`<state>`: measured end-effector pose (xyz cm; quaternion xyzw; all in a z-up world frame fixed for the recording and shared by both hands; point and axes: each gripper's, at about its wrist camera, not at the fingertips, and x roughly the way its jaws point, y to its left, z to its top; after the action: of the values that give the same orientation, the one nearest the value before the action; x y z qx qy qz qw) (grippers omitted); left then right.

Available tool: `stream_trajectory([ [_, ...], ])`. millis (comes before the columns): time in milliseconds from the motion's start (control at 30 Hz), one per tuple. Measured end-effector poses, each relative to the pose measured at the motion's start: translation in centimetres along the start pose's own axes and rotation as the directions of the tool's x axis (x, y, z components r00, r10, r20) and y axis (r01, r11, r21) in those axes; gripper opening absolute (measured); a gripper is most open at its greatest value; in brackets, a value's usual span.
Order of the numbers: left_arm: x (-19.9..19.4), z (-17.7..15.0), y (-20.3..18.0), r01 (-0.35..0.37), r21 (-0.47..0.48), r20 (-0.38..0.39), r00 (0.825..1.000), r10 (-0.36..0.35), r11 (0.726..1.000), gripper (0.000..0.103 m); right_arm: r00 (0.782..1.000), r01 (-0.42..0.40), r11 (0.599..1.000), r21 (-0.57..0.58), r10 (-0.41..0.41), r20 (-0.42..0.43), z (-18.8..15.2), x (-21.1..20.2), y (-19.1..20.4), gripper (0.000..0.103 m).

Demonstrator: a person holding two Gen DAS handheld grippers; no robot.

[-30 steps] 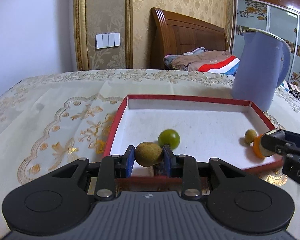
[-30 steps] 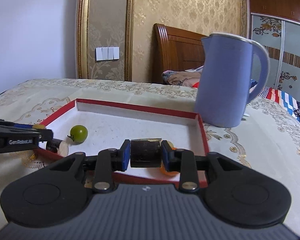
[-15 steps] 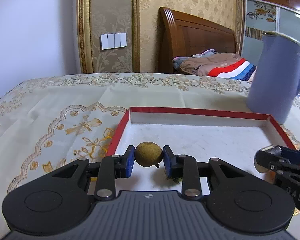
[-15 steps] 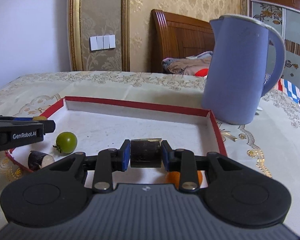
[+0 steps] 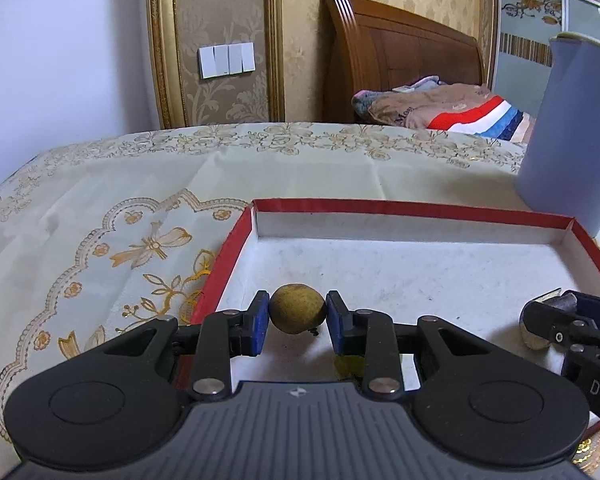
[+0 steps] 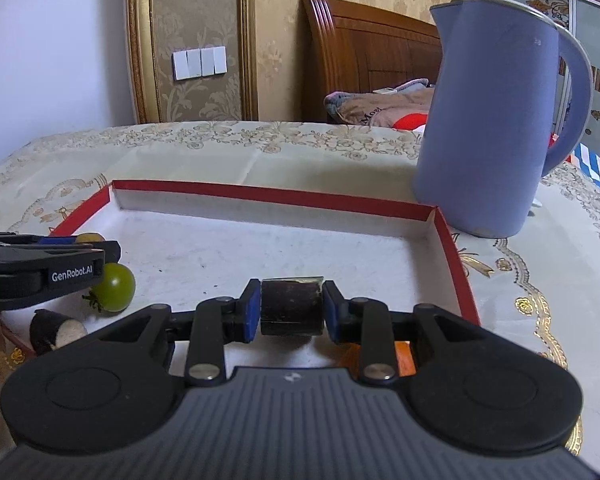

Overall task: Organize fruits
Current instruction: 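Carry the brown fruit and black cylinder over the red tray with both tools, then open both tools to release the brown fruit and cylinder into the tray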

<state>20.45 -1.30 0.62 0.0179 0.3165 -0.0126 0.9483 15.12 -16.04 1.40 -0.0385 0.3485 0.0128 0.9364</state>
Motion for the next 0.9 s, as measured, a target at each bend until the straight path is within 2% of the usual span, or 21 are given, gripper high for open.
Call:
stream_trajectory([
  [300,-0.3,-0.3,-0.3,-0.003,0.024,0.023,1.000,0.002,1.000,0.030,1.000,-0.013,1.000,0.012,0.013,-0.009,0.2,0.4,-0.4,0.030],
  [467,-0.3,-0.3,0.2,0.009,-0.003,0.017,1.000,-0.009,1.000,0.030,1.000,-0.015,1.000,0.013,0.015,-0.007,0.1,0.4,-0.4,0.030],
  [533,-0.3,-0.3,0.4,0.018,-0.016,0.015,1.000,-0.018,1.000,0.030,1.000,-0.013,1.000,0.014,0.013,-0.003,0.1,0.4,-0.5,0.036],
  [567,-0.3,-0.3,0.5,0.021,-0.020,0.014,1.000,-0.021,1.000,0.032,1.000,-0.008,1.000,0.013,0.008,0.000,0.1,0.4,-0.4,0.037],
  [600,-0.4,-0.4,0.5,0.020,-0.023,0.015,1.000,-0.020,1.000,0.037,1.000,-0.007,1.000,0.012,0.007,0.001,0.2,0.3,-0.4,0.037],
  [633,-0.4,-0.4,0.6,0.017,-0.026,0.020,1.000,-0.016,1.000,0.043,1.000,-0.010,1.000,0.012,0.010,0.002,0.2,0.3,-0.4,0.041],
  [667,-0.5,-0.4,0.7,0.014,-0.027,0.032,0.999,-0.013,1.000,0.057,1.000,-0.013,1.000,0.012,0.013,0.006,0.2,0.3,-0.4,0.043],
  [700,-0.8,-0.5,0.7,0.011,-0.026,0.051,0.999,-0.010,1.000,0.065,1.000,-0.010,1.000,0.012,0.010,0.011,0.2,0.2,-0.4,0.049],
  [800,-1.8,-0.7,0.6,0.012,-0.011,0.105,0.994,-0.010,1.000,0.067,0.999,0.006,1.000,0.011,-0.007,0.041,0.1,-0.4,-0.4,0.066],
  [900,-2.6,-1.0,0.7,0.013,-0.007,0.129,0.992,-0.012,1.000,0.069,0.997,0.014,1.000,0.015,-0.015,0.074,0.1,-1.0,-0.5,0.081],
])
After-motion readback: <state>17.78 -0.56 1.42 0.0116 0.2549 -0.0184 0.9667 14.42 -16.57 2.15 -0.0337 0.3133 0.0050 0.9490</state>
